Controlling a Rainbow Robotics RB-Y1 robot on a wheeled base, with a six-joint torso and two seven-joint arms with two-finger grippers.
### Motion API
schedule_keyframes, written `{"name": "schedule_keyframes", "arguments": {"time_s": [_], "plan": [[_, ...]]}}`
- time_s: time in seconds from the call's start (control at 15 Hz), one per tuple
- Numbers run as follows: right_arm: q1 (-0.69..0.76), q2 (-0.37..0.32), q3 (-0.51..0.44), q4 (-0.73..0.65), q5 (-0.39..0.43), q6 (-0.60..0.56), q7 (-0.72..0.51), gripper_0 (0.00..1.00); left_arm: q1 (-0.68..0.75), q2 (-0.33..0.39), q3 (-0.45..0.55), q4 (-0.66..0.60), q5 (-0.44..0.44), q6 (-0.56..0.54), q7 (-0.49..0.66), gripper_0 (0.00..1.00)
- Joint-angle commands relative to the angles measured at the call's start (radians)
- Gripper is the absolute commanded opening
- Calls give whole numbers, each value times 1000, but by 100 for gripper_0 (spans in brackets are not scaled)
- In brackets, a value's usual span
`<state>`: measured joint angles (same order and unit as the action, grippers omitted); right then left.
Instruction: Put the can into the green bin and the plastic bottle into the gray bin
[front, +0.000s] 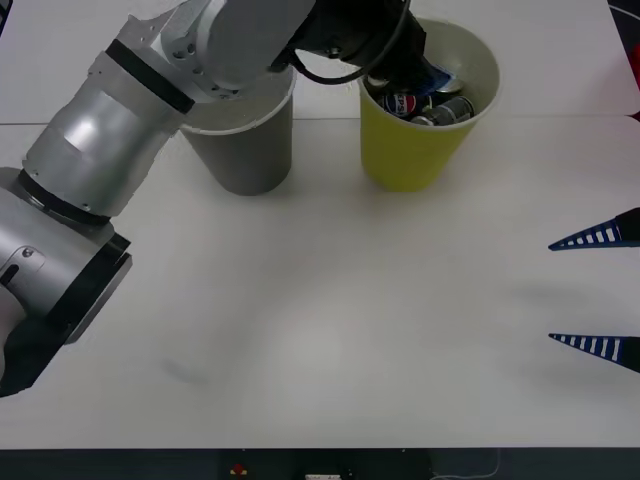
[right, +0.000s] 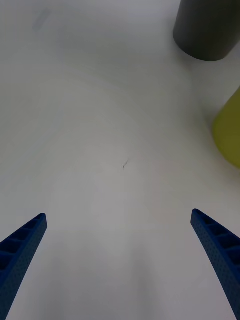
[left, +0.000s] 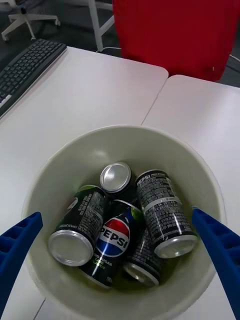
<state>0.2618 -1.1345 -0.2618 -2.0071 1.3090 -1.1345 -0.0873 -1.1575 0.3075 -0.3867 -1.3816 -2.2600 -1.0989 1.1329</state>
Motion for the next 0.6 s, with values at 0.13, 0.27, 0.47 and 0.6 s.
{"name": "schedule_keyframes", "arguments": {"time_s": [0.13, 0.27, 0.47, 0.6], "plan": [[0, 0, 0, 0, 0, 0, 0, 100, 110, 71, 69, -174, 117, -59, -53, 100], [0, 0, 0, 0, 0, 0, 0, 100, 171, 98, 107, -232, 191, -59, -131, 100], [0, 0, 0, 0, 0, 0, 0, 100, 249, 151, 137, -254, 378, -59, -265, 100], [0, 0, 0, 0, 0, 0, 0, 100, 297, 197, 150, -254, 487, -61, -384, 100]]}}
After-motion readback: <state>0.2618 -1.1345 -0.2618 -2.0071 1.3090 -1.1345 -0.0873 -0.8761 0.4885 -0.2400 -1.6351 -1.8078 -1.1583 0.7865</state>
